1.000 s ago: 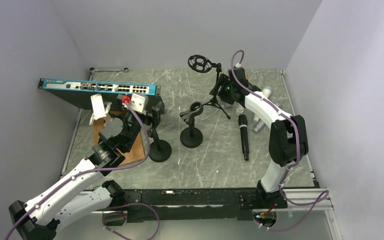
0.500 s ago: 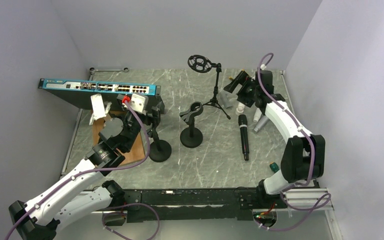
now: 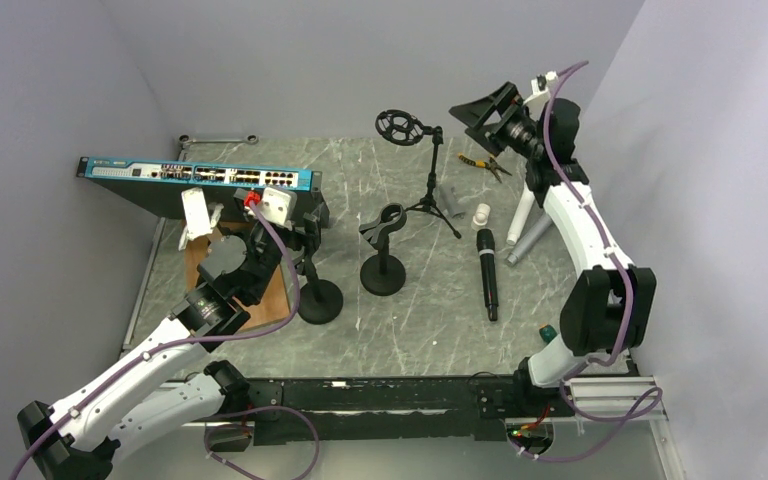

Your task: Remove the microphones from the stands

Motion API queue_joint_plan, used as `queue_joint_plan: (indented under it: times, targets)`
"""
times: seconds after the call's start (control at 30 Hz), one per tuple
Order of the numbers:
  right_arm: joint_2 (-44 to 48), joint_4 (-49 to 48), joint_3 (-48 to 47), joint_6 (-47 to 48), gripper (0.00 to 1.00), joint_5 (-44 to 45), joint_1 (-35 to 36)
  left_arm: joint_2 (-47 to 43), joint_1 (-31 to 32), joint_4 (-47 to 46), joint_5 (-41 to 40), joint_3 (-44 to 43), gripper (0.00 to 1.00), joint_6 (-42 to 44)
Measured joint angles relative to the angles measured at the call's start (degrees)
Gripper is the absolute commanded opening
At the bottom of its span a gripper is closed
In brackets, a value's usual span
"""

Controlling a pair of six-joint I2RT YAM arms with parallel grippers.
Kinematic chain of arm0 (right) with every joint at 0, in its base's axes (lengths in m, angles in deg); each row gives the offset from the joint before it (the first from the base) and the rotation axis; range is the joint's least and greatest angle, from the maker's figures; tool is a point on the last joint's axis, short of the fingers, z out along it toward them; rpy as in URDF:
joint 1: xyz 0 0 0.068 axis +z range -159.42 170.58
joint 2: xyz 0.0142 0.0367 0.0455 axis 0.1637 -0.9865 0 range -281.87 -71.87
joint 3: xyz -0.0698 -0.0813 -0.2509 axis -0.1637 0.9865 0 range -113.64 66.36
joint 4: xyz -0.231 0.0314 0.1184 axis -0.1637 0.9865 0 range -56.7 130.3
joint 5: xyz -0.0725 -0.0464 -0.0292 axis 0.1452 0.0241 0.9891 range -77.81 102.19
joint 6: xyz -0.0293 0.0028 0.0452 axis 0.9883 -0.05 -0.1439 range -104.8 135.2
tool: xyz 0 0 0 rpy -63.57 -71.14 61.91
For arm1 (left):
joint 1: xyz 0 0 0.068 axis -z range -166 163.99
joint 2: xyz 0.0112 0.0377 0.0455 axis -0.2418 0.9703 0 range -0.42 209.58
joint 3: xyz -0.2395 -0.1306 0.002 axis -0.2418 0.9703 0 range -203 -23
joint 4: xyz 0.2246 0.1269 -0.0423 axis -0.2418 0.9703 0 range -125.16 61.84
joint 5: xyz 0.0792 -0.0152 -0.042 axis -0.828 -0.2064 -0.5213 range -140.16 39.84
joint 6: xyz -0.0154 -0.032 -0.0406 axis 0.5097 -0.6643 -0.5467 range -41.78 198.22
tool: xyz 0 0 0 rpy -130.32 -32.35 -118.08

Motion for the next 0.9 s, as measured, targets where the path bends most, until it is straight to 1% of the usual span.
queue_joint_plan:
  times: [0.13, 0.33, 0.47, 0.6, 0.73, 0.9]
  targets:
    - [-4.07, -3.63, -3.76, -2.16, 1.0, -3.15, 0.2, 0.0, 0.0, 0.0, 0.0, 0.0, 0.92, 0.0]
    - [-8.61, -3.63, -3.78, -1.64, 1.0, -4.92, 0.46, 0.0, 0.0, 0.0, 0.0, 0.0, 0.92, 0.0]
    - [-11.15, -3.1, -2.51, -0.28, 1.0, -5.73, 0.46, 0.02, 0.0, 0.0, 0.0, 0.0, 0.92, 0.0]
    - [-11.54, -3.06, -0.17, 0.83, 1.0, -5.9, 0.44, 0.09, 0.0, 0.0, 0.0, 0.0, 0.92, 0.0]
    - [-11.56, -0.44, 3.32, 3.32, 1.0, -4.68, 0.44, 0.13, 0.0, 0.0, 0.0, 0.0, 0.92, 0.0]
    - [-11.69, 2.38, 4.37, 5.81, 1.0, -3.52, 0.5, 0.61, 0.0, 0.0, 0.35, 0.0, 0.92, 0.0]
